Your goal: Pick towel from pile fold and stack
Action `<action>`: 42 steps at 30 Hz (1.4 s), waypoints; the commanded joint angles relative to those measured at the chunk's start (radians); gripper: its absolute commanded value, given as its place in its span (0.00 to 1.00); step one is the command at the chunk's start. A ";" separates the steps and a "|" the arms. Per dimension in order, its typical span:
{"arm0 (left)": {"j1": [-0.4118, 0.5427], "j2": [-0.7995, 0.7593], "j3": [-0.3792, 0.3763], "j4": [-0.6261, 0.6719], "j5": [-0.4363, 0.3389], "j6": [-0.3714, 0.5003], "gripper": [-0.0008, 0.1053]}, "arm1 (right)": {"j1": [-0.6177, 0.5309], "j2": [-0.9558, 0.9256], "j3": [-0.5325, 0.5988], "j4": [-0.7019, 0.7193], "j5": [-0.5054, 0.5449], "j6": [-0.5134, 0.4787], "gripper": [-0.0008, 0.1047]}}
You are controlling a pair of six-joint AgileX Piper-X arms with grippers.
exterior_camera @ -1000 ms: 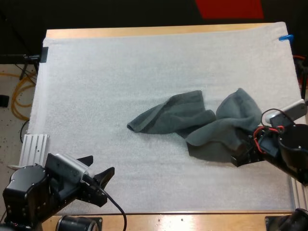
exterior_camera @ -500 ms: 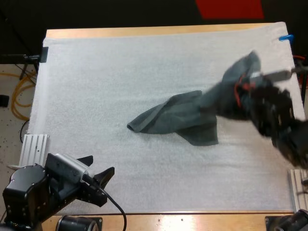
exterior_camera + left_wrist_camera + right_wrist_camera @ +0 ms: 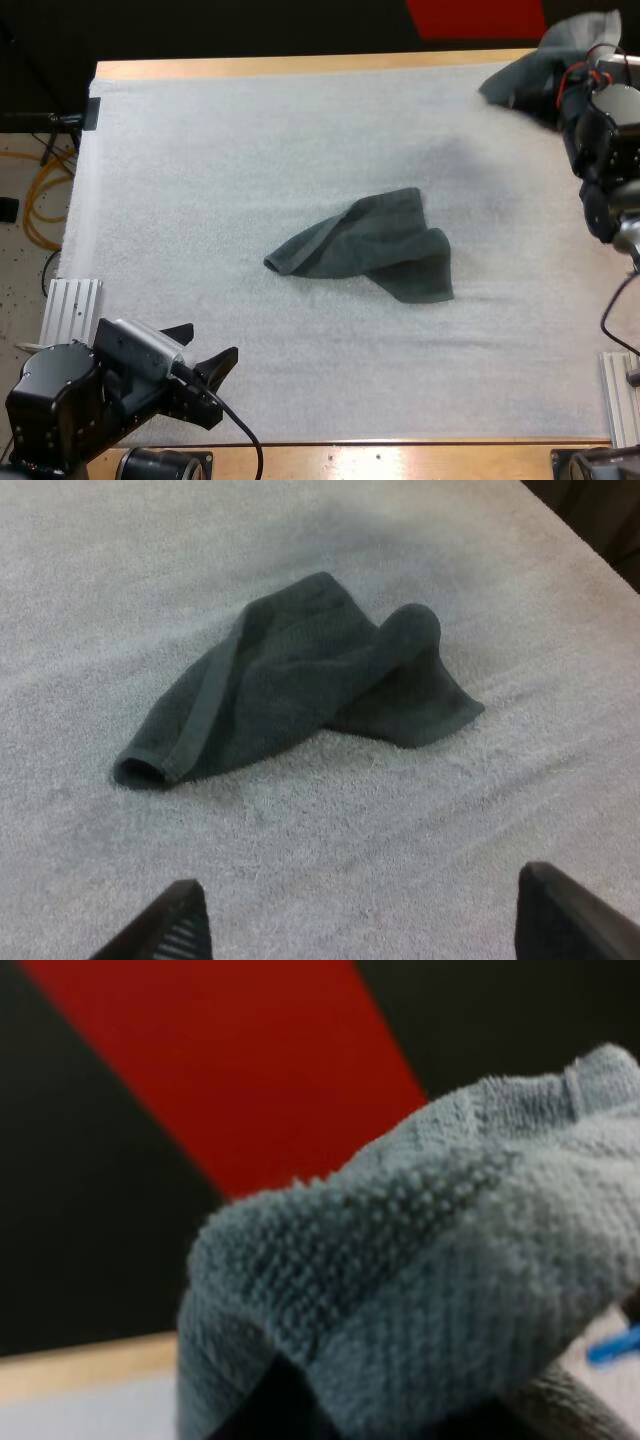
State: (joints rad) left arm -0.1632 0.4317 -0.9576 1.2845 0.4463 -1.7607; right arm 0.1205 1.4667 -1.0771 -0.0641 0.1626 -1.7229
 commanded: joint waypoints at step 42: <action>-0.004 -0.003 -0.007 -0.002 -0.003 -0.049 0.59 | -0.067 -0.037 -0.269 0.567 -0.200 0.048 0.67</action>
State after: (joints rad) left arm -0.1632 0.4317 -0.9576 1.2845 0.4463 -1.8012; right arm 0.0516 1.4475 -1.3382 0.4378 -0.0161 -1.6814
